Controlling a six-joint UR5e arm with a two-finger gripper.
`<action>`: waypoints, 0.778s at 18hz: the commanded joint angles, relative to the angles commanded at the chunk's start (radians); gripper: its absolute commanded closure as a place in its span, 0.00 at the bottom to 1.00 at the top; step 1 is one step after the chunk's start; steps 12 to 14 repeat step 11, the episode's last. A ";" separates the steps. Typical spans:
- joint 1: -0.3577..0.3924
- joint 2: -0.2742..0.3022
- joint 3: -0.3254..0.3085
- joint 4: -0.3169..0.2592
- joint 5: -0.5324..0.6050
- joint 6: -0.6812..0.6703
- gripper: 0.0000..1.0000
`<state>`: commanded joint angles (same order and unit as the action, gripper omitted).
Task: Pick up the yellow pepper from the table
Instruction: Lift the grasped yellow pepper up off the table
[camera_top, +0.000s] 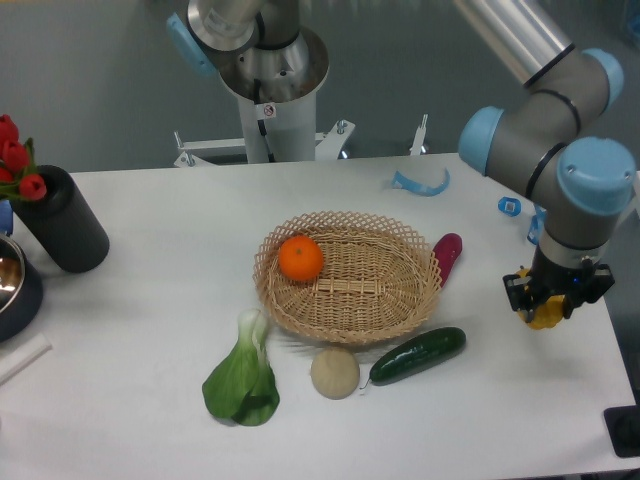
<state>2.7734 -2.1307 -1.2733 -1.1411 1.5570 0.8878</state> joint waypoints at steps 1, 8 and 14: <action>0.006 0.002 0.008 -0.023 0.002 0.038 0.85; 0.031 0.028 0.041 -0.112 0.003 0.268 0.85; 0.044 0.029 0.043 -0.138 0.003 0.293 0.85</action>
